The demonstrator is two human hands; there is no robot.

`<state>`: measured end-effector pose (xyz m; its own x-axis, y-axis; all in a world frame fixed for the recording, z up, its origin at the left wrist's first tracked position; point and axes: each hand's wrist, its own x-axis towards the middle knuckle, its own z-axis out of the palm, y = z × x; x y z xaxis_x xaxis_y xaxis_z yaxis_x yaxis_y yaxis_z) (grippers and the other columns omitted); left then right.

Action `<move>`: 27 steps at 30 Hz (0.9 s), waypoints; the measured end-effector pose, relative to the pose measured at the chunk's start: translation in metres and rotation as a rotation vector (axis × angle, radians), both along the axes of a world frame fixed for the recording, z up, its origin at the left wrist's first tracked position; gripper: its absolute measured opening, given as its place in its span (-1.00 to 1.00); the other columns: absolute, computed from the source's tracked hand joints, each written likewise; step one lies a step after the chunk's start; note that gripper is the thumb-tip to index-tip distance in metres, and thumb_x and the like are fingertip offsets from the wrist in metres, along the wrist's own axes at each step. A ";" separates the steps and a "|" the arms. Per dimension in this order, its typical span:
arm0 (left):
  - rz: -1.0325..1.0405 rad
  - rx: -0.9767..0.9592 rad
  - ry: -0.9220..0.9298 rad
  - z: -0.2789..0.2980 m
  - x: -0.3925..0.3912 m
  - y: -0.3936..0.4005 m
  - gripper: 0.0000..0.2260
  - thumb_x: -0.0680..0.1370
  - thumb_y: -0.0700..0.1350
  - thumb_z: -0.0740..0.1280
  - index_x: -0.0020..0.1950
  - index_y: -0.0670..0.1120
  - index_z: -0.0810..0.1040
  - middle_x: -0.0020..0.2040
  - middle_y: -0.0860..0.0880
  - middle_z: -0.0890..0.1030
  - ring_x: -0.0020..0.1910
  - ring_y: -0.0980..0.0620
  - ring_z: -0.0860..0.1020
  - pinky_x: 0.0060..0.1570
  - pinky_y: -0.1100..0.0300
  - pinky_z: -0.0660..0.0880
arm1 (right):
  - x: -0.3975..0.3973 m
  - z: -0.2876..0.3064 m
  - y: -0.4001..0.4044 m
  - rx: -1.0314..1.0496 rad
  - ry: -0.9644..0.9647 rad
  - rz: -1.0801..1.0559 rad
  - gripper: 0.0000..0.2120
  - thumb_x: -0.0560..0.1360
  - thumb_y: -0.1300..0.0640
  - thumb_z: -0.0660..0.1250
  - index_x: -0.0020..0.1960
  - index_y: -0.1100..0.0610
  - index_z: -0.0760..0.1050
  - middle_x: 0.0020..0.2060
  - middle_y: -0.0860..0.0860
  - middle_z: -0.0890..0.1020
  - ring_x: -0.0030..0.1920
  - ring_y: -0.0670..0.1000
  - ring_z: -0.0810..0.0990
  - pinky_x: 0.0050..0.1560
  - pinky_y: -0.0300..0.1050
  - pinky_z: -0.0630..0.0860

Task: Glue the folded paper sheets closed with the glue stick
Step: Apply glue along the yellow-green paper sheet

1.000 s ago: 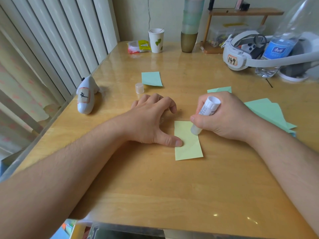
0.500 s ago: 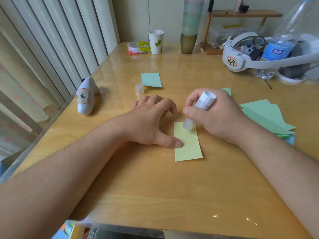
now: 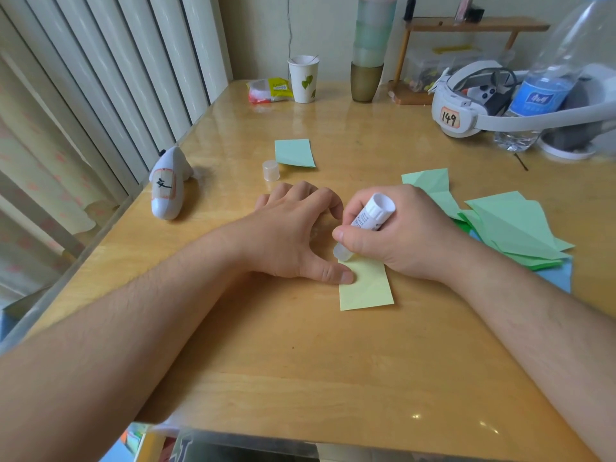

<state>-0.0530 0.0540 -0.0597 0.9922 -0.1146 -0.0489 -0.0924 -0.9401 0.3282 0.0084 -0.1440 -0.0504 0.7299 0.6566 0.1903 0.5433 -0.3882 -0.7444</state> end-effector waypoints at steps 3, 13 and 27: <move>-0.002 -0.003 0.004 0.000 0.000 0.000 -0.26 0.15 0.60 0.36 0.22 0.35 0.27 0.25 0.18 0.33 0.28 0.02 0.24 0.33 0.03 0.23 | -0.002 0.004 -0.001 -0.035 -0.033 -0.004 -0.81 0.42 0.04 0.55 -0.27 0.02 0.56 -0.44 -0.21 0.53 -0.37 -0.17 0.46 -0.36 -0.35 0.33; -0.007 -0.007 0.006 0.001 -0.001 0.001 -0.26 0.16 0.60 0.34 0.22 0.33 0.27 0.25 0.16 0.33 0.28 -0.02 0.25 0.32 0.03 0.24 | 0.008 0.010 -0.023 -0.111 -0.055 -0.100 -0.81 0.39 0.04 0.52 -0.30 0.05 0.55 -0.47 -0.13 0.53 -0.39 -0.14 0.45 -0.41 -0.33 0.33; -0.021 0.000 0.010 0.001 -0.002 0.001 -0.26 0.16 0.59 0.35 0.23 0.35 0.26 0.25 0.17 0.31 0.29 0.01 0.23 0.34 0.05 0.22 | 0.009 0.011 -0.020 0.253 0.278 0.067 -0.78 0.41 -0.07 0.50 -0.18 0.09 0.61 -0.45 -0.14 0.51 -0.42 -0.14 0.41 -0.37 -0.31 0.36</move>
<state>-0.0550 0.0549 -0.0584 0.9890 -0.1354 -0.0587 -0.1089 -0.9380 0.3292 0.0170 -0.1636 -0.0398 0.7335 0.6622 0.1533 0.3249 -0.1434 -0.9348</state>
